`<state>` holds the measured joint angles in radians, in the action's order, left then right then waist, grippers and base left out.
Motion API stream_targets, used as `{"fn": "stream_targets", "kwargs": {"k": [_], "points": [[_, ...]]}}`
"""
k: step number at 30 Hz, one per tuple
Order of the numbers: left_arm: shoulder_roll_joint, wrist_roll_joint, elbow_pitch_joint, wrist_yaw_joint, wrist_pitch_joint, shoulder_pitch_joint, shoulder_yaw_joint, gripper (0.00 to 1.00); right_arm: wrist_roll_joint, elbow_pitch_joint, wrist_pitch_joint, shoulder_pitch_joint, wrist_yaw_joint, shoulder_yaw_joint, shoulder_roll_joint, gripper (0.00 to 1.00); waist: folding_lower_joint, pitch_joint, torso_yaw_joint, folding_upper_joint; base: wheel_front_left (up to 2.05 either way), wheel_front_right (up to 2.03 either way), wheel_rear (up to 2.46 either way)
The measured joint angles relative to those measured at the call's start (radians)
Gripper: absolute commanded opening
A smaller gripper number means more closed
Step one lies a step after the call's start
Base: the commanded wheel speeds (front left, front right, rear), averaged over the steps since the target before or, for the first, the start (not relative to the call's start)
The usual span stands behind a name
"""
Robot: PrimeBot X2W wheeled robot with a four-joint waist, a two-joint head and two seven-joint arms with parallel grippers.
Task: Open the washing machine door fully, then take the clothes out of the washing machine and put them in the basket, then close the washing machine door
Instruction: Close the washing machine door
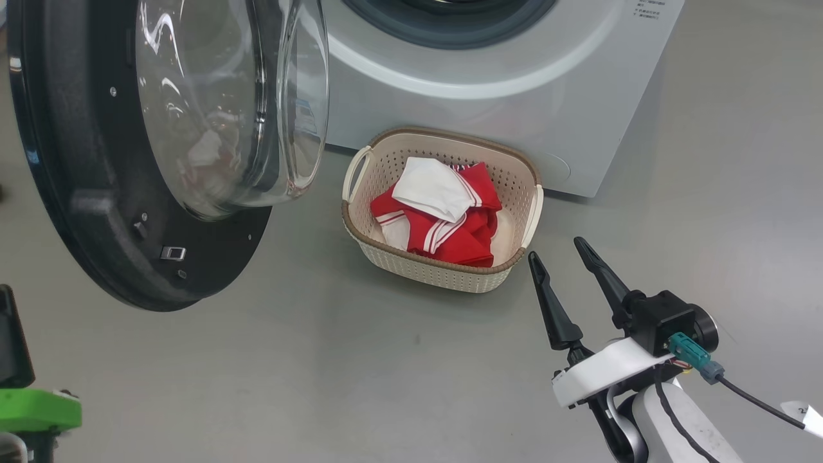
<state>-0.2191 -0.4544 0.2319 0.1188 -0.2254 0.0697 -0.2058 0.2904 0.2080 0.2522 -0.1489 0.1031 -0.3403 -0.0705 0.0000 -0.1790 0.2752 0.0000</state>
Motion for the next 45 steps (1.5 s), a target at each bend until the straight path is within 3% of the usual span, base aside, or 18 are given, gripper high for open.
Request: {"fn": "stream_targets", "kwargs": {"k": [5, 13, 21, 22, 25, 27, 28, 31, 39, 45], "points": [[0.033, -0.190, -0.007, 0.002, 0.075, 0.054, -0.023, 0.00, 0.000, 0.000, 0.000, 0.000, 0.000, 0.002, 0.000, 1.00, 0.0000, -0.008, -0.002, 0.0000, 0.00, 0.00, 0.00], [0.053, -0.543, -0.018, 0.002, 0.312, 0.130, -0.076, 0.00, -0.002, 0.003, 0.000, -0.001, 0.000, 0.000, 0.001, 1.00, 0.0000, -0.025, -0.003, 0.0000, 0.00, 0.00, 0.00], [0.081, -0.889, -0.026, -0.015, 0.515, 0.251, -0.217, 0.00, -0.009, 0.003, 0.000, -0.002, 0.000, 0.005, 0.000, 1.00, 0.0000, -0.042, -0.002, 0.0000, 0.00, 0.00, 0.00], [0.081, -0.889, -0.026, -0.015, 0.515, 0.251, -0.217, 0.00, -0.009, 0.003, 0.000, -0.002, 0.000, 0.005, 0.000, 1.00, 0.0000, -0.042, -0.002, 0.0000, 0.00, 0.00, 0.00], [0.082, -0.976, -0.018, -0.084, 0.596, 0.281, -0.250, 0.00, -0.010, 0.003, 0.000, -0.003, 0.000, 0.005, 0.000, 1.00, 0.0000, -0.046, -0.002, 0.0000, 0.00, 0.00, 0.00], [0.085, -1.032, -0.007, -0.144, 0.637, 0.294, -0.280, 0.00, -0.010, 0.003, 0.000, -0.004, 0.000, 0.005, 0.000, 1.00, 0.0000, -0.050, -0.002, 0.0000, 0.00, 0.00, 0.00], [0.085, -1.074, 0.002, -0.200, 0.671, 0.305, -0.310, 0.00, -0.010, 0.002, 0.000, -0.005, 0.000, 0.005, 0.000, 1.00, 0.0000, -0.053, -0.003, 0.0000, 0.00, 0.00, 0.00], [0.084, -1.130, 0.011, -0.266, 0.710, 0.325, -0.348, 0.00, -0.010, 0.002, 0.000, -0.006, 0.000, 0.005, 0.000, 1.00, 0.0000, -0.059, -0.004, 0.0000, 0.00, 0.00, 0.00], [0.076, -1.210, 0.051, -0.263, 0.793, 0.345, -0.387, 0.00, -0.010, 0.001, 0.000, -0.012, 0.000, 0.008, 0.001, 1.00, 0.0000, -0.078, -0.011, 0.0000, 0.00, 0.00, 0.00], [0.070, -1.218, 0.121, -0.255, 0.884, 0.344, -0.330, 0.00, -0.010, 0.000, 0.000, -0.021, 0.000, 0.009, 0.001, 1.00, 0.0000, -0.084, -0.016, 0.0000, 0.00, 0.00, 0.00]]}}
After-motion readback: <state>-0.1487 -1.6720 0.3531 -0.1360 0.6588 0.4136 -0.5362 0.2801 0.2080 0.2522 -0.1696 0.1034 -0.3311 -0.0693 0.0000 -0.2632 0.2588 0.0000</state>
